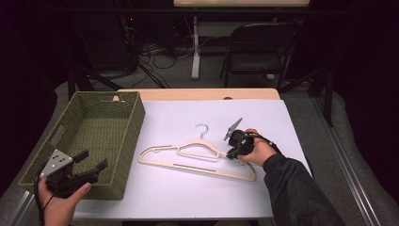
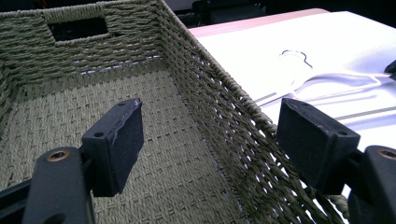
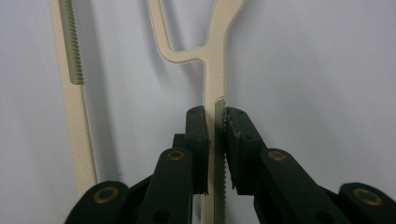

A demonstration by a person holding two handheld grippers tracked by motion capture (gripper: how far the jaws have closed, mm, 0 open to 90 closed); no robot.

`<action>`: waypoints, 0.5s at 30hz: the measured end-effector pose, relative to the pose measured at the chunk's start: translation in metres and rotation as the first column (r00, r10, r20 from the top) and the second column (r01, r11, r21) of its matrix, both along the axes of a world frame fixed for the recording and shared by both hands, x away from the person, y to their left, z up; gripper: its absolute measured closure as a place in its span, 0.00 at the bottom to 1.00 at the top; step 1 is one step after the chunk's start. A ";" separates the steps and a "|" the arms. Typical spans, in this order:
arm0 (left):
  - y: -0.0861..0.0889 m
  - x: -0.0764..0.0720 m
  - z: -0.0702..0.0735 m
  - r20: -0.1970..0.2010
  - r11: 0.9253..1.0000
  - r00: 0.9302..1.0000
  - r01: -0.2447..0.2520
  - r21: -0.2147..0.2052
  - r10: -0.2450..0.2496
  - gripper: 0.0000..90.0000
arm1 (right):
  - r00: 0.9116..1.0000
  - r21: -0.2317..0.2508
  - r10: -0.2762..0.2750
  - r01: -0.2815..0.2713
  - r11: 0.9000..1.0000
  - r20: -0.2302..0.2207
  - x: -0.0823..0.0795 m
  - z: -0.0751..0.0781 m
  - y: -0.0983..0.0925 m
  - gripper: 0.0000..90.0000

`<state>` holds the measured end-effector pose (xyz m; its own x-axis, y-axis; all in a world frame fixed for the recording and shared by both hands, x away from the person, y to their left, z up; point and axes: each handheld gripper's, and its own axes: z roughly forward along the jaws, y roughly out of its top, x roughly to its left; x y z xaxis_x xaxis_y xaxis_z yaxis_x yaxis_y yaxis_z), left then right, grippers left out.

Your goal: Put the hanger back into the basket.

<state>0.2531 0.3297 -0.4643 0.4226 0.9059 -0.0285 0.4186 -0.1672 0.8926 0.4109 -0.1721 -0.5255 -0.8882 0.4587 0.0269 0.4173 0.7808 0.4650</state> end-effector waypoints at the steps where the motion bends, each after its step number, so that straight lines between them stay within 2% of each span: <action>1: 0.000 0.000 0.000 0.000 1.000 1.000 0.000 0.000 0.000 0.26 | 1.000 0.000 0.000 0.000 1.000 0.000 0.000 0.000 0.000 0.89; 2: 0.000 0.000 0.001 0.000 1.000 1.000 0.001 0.000 -0.001 0.26 | 1.000 -0.010 0.009 -0.009 1.000 0.001 -0.001 0.003 -0.002 0.89; 3: 0.000 0.000 0.001 0.000 1.000 1.000 0.001 0.000 -0.001 0.26 | 0.998 -0.088 0.026 -0.031 0.996 -0.048 -0.001 0.013 -0.004 0.89; 4: 0.000 0.000 0.001 0.002 1.000 1.000 0.002 -0.001 -0.002 0.26 | 0.999 0.057 -0.008 0.005 0.998 0.043 -0.005 0.003 -0.003 0.89; 5: 0.000 -0.001 0.001 0.003 1.000 1.000 0.003 0.000 -0.003 0.26 | 0.990 -0.230 0.053 -0.083 0.970 -0.133 -0.001 0.032 -0.007 0.89; 6: 0.000 -0.001 0.001 0.003 1.000 1.000 0.001 -0.001 -0.001 0.26 | 0.989 -0.238 0.053 -0.085 0.968 -0.136 -0.003 0.036 -0.008 0.89; 7: 0.000 -0.001 0.001 0.003 1.000 1.000 0.001 -0.001 -0.001 0.26 | 0.996 -0.142 0.043 -0.053 0.988 -0.073 -0.007 0.030 -0.010 0.89; 8: 0.000 -0.001 0.002 0.005 1.000 1.000 0.002 -0.002 -0.002 0.26 | 0.998 0.086 -0.019 0.013 0.996 0.065 -0.012 0.014 -0.008 0.89; 9: -0.001 -0.001 0.002 0.005 1.000 1.000 0.003 -0.003 -0.003 0.26 | 0.995 -0.180 0.047 -0.063 0.982 -0.090 -0.010 0.040 -0.013 0.89; 10: -0.001 -0.001 0.002 0.006 1.000 1.000 0.005 -0.002 -0.005 0.26 | 0.990 -0.248 0.053 -0.085 0.965 -0.134 -0.011 0.050 -0.014 0.89; 11: -0.002 -0.001 0.002 0.008 1.000 1.000 0.006 -0.001 -0.006 0.26 | 0.999 -0.097 0.035 -0.037 0.995 -0.024 -0.016 0.039 -0.015 0.89; 12: -0.002 -0.001 0.003 0.007 1.000 1.000 0.007 -0.001 -0.007 0.26 | 0.995 0.089 -0.010 0.002 0.996 0.097 -0.020 0.024 -0.013 0.89; 13: -0.003 -0.001 0.003 0.007 1.000 1.000 0.009 0.000 -0.009 0.26 | 0.998 0.029 0.007 -0.009 1.000 0.066 -0.021 0.030 -0.015 0.89; 14: -0.004 -0.001 0.003 0.008 1.000 1.000 0.011 0.000 -0.011 0.26 | 0.998 0.027 0.005 -0.007 1.000 0.058 -0.022 0.031 -0.016 0.89; 15: -0.004 -0.001 0.003 0.005 1.000 1.000 0.012 0.003 -0.012 0.26 | 0.997 0.021 0.004 -0.006 1.000 0.078 -0.024 0.030 -0.016 0.89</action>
<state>0.2522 0.3253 -0.4610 0.4340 0.9006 -0.0234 0.4118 -0.1752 0.8943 0.3870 -0.1883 -0.4952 -0.8903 0.4541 -0.0327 0.3753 0.7726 0.5121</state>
